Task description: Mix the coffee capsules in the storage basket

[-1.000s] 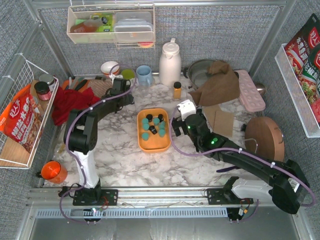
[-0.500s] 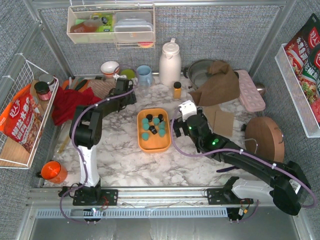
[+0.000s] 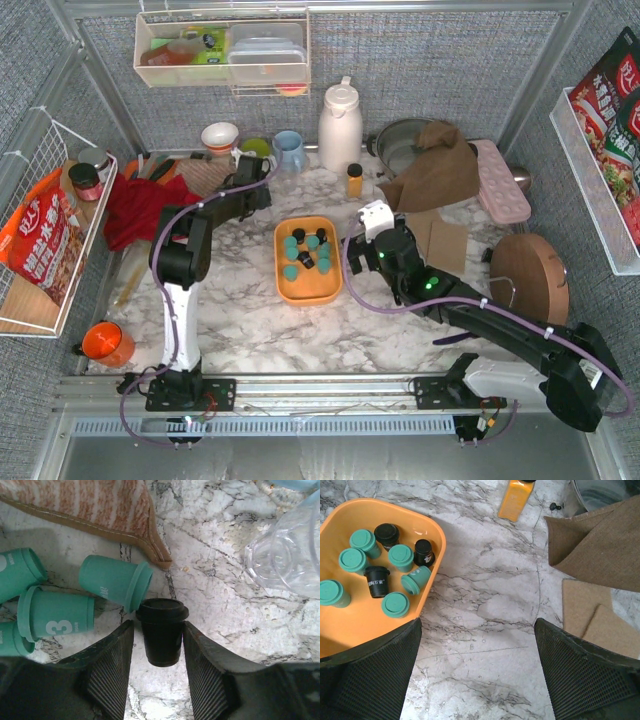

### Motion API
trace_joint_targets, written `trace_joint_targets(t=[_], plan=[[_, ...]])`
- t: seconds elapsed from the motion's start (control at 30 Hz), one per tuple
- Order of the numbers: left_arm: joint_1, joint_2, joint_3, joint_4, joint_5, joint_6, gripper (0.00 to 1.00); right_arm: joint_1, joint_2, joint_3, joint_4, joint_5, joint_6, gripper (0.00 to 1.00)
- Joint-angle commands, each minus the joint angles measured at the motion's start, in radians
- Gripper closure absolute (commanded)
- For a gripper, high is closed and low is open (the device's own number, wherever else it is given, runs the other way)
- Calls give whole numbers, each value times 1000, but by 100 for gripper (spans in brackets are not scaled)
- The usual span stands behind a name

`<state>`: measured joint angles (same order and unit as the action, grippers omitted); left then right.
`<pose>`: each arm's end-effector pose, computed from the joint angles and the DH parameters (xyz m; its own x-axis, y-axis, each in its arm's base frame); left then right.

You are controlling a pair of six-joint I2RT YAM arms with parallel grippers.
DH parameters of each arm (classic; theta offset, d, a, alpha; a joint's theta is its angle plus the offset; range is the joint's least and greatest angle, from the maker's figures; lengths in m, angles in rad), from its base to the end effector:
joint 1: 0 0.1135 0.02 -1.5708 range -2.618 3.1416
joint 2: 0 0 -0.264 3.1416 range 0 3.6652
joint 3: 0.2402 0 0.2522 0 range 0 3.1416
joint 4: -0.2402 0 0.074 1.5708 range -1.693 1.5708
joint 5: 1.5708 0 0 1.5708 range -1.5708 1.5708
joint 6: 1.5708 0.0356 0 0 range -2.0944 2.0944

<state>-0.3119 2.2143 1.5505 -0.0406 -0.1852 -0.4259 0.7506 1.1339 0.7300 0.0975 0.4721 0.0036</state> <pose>0.4697 -0.1445 0.1505 -0.6307 -0.2233 -0.7432 -0.1016 0.9732 -0.2062 0.1996 0.1641 0.2797 -0.2216 -0.2023 -0.9539 -0.2896 0.9478 -0.1337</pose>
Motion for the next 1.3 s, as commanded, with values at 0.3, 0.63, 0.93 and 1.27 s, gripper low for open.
trace_joint_targets(t=[0.3, 0.63, 0.93, 1.27], plan=[[0, 27, 46, -93, -24, 34, 57, -6, 1, -3, 23, -4, 19, 1], [0, -104, -48, 25, 33, 106, 68, -11, 7, -4, 24, -6, 22, 1], [-10, -378, -371, 372, 115, 233, 70, -13, 16, -1, 18, -35, 33, 1], [-123, -726, -804, 733, 301, 475, 71, -13, 19, 70, -32, -166, 116, 1]])
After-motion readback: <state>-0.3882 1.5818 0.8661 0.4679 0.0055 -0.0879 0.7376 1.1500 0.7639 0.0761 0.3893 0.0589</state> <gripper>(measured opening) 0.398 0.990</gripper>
